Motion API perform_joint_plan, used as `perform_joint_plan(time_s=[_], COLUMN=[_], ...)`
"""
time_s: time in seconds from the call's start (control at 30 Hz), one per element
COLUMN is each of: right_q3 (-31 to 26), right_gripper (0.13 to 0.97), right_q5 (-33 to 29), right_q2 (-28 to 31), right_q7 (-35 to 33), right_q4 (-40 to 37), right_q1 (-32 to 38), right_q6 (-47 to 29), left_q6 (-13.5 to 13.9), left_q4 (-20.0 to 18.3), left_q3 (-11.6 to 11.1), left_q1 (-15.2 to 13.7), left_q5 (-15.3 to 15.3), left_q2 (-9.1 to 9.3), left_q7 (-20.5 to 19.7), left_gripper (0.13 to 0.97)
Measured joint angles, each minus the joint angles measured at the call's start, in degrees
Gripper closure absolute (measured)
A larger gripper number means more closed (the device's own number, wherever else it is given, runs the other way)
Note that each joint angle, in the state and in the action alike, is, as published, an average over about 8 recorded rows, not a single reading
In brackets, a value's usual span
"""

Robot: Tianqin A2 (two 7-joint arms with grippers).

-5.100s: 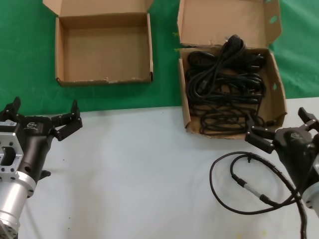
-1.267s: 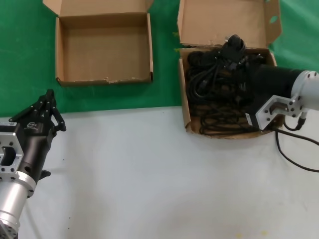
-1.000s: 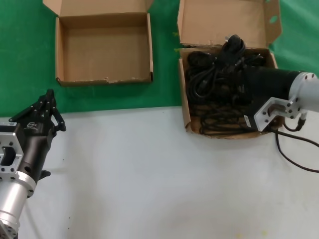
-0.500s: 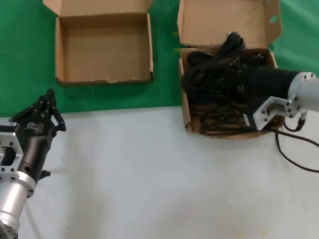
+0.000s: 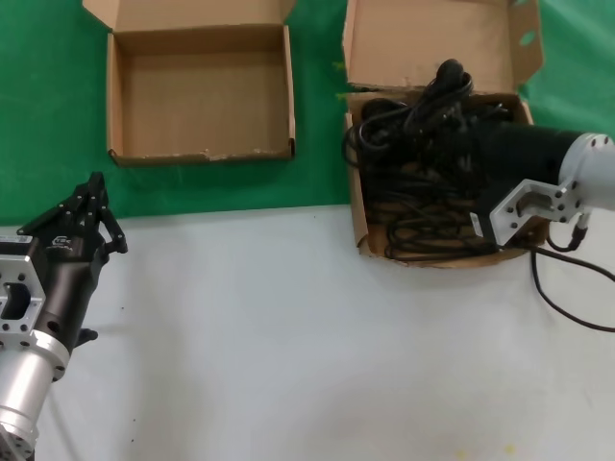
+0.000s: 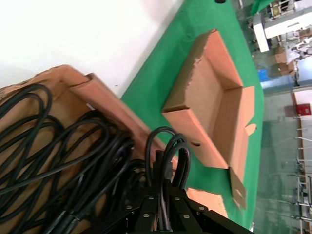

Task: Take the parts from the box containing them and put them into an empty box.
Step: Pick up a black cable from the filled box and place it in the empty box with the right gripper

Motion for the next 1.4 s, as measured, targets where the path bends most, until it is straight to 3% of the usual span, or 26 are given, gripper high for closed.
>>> perform_joint_plan(time_s=[0.43, 0.77, 1.17, 1.4], right_q3=[1.42, -0.97, -4.99, -6.46], right_gripper=[0.933, 0.934, 0.934, 0.93], right_q5=[-4.96, -14.39, -24.91, -25.82], right_q2=[2.76, -3.12, -13.84, -16.58], right_q7=[12.13, 21.94, 28.12, 27.57], right_q4=[14.47, 23.49, 19.06, 13.52], right_q1=[0.06, 2.65, 3.36, 2.87], right_q6=[0.83, 1.48, 3.22, 5.72], left_q6=[0.0, 0.0, 0.0, 0.0], left_q4=[0.0, 0.0, 0.0, 0.0], left_q3=[0.0, 0.0, 0.0, 0.0], left_q1=[0.0, 0.0, 0.0, 0.0], left_q5=[0.0, 0.0, 0.0, 0.0], left_q2=[0.0, 0.0, 0.0, 0.0], left_q7=[0.0, 0.0, 0.0, 0.0], left_gripper=[0.952, 0.952, 0.952, 0.952])
